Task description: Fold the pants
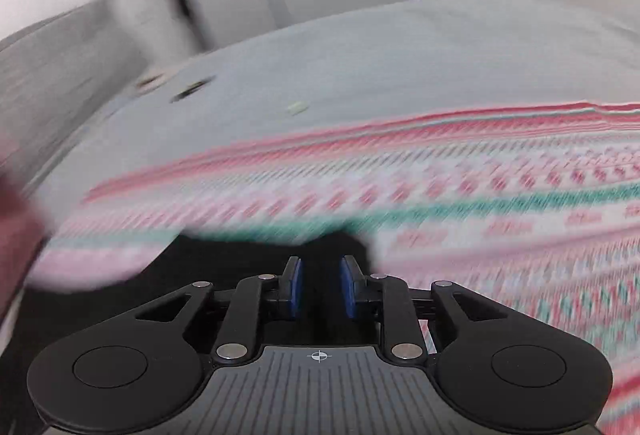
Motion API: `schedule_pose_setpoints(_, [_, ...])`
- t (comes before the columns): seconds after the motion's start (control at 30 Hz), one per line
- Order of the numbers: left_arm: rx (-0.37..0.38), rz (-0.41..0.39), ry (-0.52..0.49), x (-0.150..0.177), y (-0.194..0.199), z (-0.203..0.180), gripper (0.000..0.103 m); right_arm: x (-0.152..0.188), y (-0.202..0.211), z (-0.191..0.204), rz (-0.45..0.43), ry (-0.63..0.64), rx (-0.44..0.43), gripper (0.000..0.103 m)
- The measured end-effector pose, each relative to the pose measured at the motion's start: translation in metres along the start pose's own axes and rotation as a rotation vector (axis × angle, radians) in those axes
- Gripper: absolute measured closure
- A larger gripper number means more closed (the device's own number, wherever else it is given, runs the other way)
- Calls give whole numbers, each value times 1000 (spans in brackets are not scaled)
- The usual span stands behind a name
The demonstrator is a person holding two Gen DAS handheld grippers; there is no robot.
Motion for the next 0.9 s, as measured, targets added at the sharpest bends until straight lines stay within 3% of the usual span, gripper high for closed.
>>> schedule_pose_setpoints(0.13, [-8, -4, -9, 0, -1, -1, 49, 73, 42, 33, 142, 72, -60, 80])
schedule_pose_setpoints(0.2, [-17, -8, -20, 1, 0, -3, 49, 114, 62, 39, 211, 84, -40, 81])
schedule_pose_setpoints(0.3, [-32, -17, -47, 4, 0, -7, 47, 148, 96, 44, 149, 139, -5, 81])
schedule_pose_setpoints(0.43, [-44, -24, -70, 5, -2, -10, 46, 149, 109, 49, 151, 111, 30, 81])
schedule_pose_setpoints(0.73, [-63, -38, -106, 4, -5, -13, 46, 152, 111, 43, 141, 134, -1, 81])
schedule_pose_setpoints(0.9, [-71, -57, -57, -6, 5, -2, 46, 147, 127, 27, 119, 48, -25, 79])
Point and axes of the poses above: each gripper's, at about its wrist camera, not at the fingertips, and y roughly against the way its jaws point, z to its left, x to its underside, the point moved 4 cm from there along -y, roughly the way its jaws point, and after that the axes turned 7 degrees about y, right-handed, at the moved point
